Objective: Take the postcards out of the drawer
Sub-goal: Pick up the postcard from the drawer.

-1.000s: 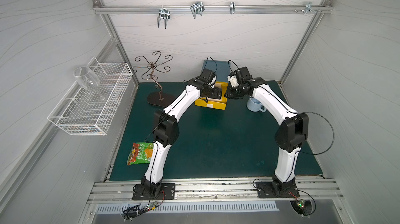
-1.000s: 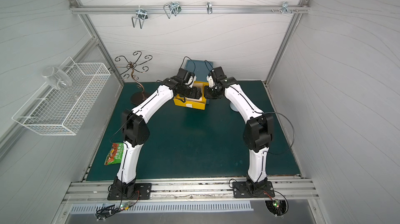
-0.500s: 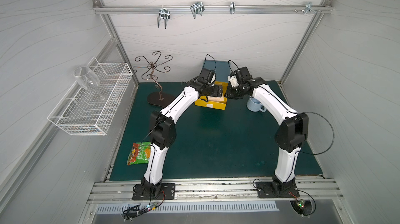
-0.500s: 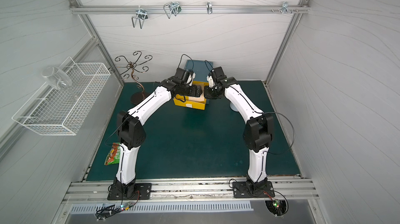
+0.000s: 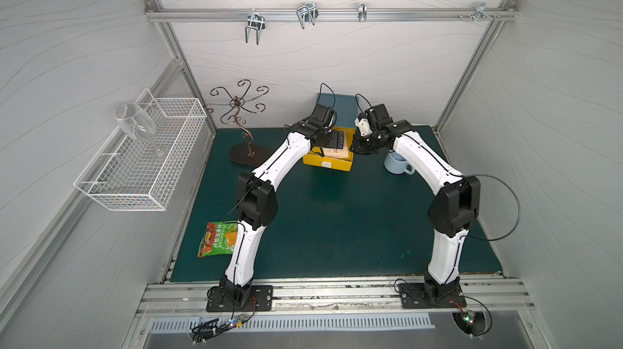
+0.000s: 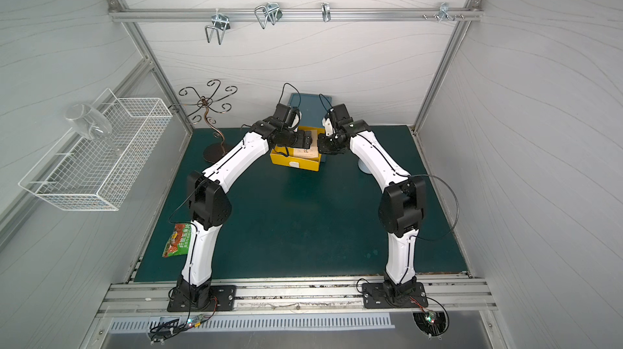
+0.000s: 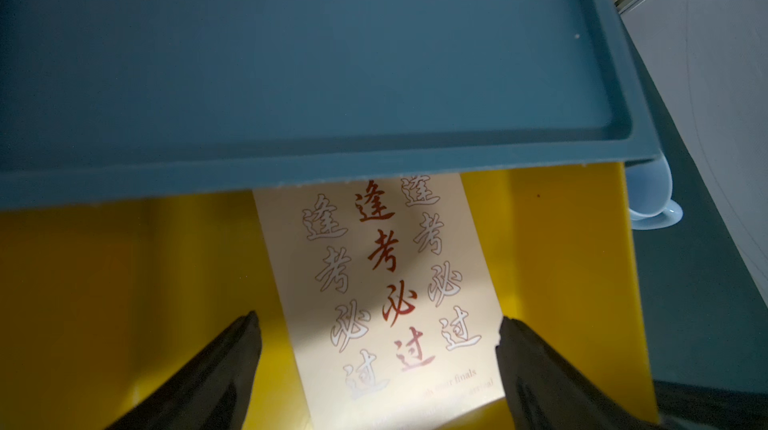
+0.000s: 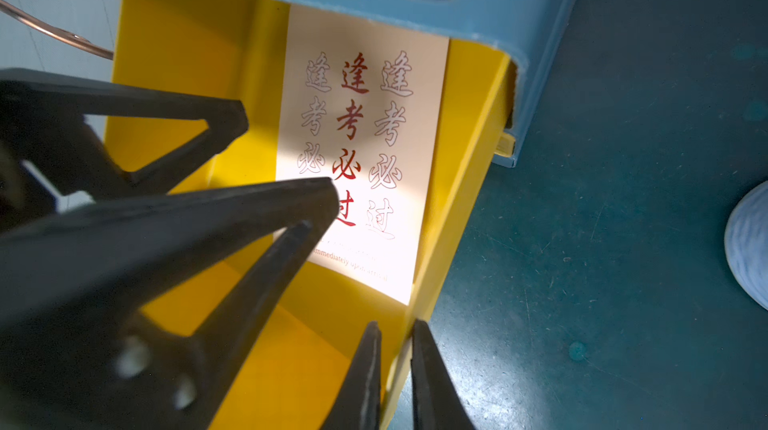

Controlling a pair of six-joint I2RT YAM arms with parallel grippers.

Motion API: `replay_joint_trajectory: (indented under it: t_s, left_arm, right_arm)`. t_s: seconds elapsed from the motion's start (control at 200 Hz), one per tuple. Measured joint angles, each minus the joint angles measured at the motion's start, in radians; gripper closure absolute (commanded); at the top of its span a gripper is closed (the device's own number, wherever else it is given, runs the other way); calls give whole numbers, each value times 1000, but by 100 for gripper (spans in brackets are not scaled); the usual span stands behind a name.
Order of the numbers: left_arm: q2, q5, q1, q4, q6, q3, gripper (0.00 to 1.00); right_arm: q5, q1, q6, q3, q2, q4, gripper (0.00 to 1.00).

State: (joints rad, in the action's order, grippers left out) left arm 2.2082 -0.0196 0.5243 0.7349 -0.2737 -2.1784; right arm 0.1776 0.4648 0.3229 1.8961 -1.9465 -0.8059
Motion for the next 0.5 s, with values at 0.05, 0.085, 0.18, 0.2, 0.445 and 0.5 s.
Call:
replay_joint_trajectory:
  t_s: [0.05,0.085,0.18,0.2,0.445,0.5]
  left_arm:
    - [7,-4,0,9,-3,0,6]
    - [12,-8,0,15,-7,0,6]
    - [16,-16,0,17,-11,-2,6]
    - [16,-19,0,17,-11,-4,6]
    - [18,-82,-1,11,-20,-8,6]
    - [18,-98,-1,2,-26,-6,6]
  right_arm:
    - [0,0,2,1,0,-1,85]
    - [0,0,3,1,-1,-3,86]
    - [-1,0,3,3,-2,-5,86]
    - [-1,0,4,3,-2,-5,86]
    - [-5,0,10,15,-7,-19,87]
    - [-5,0,11,16,-8,-22,88]
